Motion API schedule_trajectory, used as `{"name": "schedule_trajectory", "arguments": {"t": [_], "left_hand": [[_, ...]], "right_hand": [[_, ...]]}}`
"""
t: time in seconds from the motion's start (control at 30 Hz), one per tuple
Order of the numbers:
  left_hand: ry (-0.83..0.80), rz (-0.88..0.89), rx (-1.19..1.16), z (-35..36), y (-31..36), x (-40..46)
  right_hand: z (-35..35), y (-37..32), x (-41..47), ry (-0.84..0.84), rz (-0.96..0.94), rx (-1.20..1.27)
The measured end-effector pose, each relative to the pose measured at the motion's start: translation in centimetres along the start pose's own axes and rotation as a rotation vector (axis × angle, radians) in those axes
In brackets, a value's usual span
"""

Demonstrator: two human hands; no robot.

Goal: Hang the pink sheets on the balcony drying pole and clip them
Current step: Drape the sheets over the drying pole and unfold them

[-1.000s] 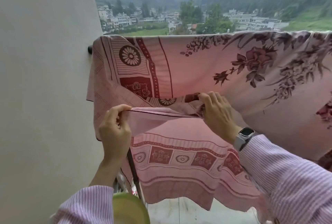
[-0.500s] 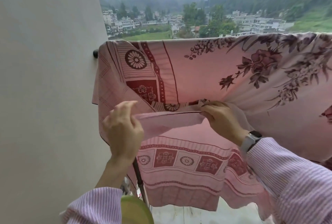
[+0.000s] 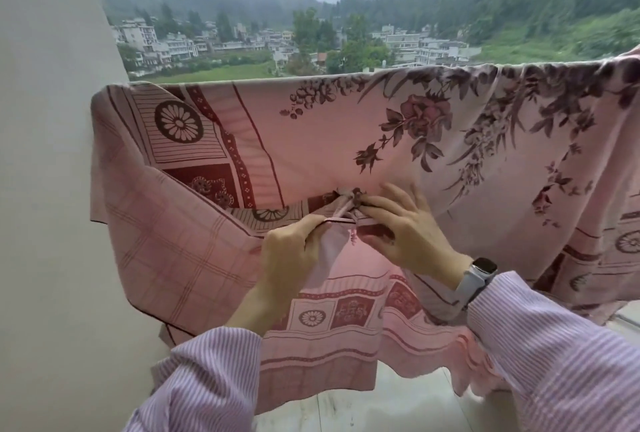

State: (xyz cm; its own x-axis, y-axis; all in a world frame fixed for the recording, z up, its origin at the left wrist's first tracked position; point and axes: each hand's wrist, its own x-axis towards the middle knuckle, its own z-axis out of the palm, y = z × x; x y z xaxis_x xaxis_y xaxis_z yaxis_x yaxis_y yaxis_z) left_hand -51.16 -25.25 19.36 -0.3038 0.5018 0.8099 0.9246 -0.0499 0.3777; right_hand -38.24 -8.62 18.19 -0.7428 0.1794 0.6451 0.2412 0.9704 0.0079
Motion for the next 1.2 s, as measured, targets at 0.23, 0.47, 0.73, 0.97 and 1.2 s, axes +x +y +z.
{"name": "schedule_trajectory", "arguments": {"t": [0.23,0.47,0.73,0.97,1.2], "left_hand": [[0.121,-0.042,-0.125,-1.2,0.5,1.2],[0.123,-0.096,-0.002,-2.8,-3.9,1.1],[0.245,0.355,0.305,-6.2,-3.2,1.3],[0.245,0.365,0.019,-8.2,-1.6,0.8],[0.38,0.07,-0.193,-8.9,1.9,2.3]], "right_hand": [[1.8,-1.2,-1.1,0.254,0.243,-0.009],[-4.7,3.9,1.1,0.284,0.328,-0.009],[-10.0,3.8,10.7,0.281,0.381,-0.173],[-5.4,-0.2,13.4,0.228,0.249,0.244],[-2.0,1.0,6.0,0.094,-0.15,-0.133]]}}
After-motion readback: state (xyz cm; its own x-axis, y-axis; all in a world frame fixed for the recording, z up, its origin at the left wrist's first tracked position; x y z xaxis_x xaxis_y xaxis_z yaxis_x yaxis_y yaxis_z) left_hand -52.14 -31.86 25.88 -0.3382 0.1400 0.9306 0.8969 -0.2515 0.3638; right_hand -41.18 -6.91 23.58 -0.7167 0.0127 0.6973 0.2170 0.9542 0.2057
